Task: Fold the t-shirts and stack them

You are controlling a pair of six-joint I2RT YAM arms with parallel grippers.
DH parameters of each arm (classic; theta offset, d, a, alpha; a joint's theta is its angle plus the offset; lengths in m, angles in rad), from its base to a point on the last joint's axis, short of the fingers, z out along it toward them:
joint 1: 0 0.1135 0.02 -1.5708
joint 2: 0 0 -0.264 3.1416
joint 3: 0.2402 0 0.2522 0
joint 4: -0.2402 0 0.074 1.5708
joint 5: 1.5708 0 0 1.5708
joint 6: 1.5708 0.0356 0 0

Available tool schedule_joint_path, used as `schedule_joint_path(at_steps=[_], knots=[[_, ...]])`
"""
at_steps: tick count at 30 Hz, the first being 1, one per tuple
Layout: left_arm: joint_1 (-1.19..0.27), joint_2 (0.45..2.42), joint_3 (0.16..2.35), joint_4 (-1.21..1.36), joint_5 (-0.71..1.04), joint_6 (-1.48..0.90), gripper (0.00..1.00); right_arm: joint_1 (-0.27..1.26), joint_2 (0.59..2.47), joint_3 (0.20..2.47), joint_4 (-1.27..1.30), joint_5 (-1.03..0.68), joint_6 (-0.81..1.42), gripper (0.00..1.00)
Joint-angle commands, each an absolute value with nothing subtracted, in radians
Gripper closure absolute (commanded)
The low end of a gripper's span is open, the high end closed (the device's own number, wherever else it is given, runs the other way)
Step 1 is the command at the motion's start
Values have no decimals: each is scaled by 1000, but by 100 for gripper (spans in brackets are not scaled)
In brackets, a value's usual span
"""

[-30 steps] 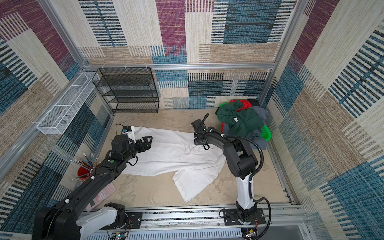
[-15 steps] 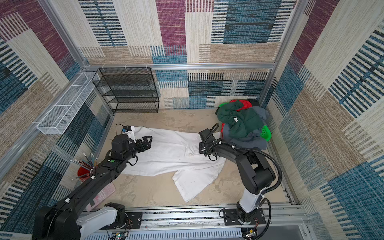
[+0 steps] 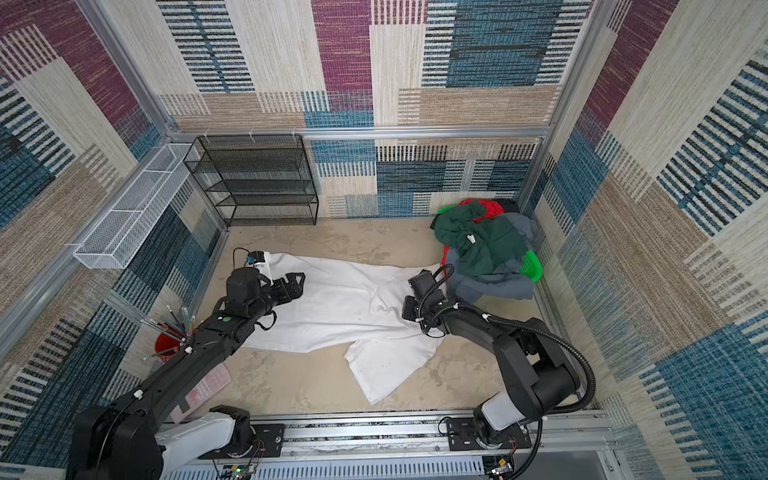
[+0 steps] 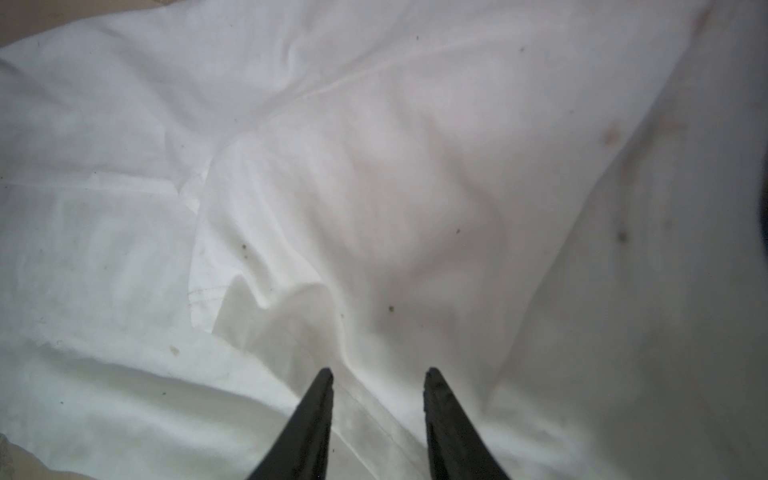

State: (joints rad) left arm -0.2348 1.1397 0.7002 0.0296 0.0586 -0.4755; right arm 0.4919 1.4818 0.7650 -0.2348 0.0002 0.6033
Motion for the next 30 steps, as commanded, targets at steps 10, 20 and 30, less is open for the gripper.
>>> schedule_joint_path(at_steps=[10,20,30], knots=[[-241,1094,745,-54,102,-477,9,491,1218,658,-303,62,689,2],[-314,908,718,-296,-5,-515,9,486,1037,522,-419,-6,749,1],[-318,802,610,-403,-94,-568,8,485,913,367,-419,-79,814,1]])
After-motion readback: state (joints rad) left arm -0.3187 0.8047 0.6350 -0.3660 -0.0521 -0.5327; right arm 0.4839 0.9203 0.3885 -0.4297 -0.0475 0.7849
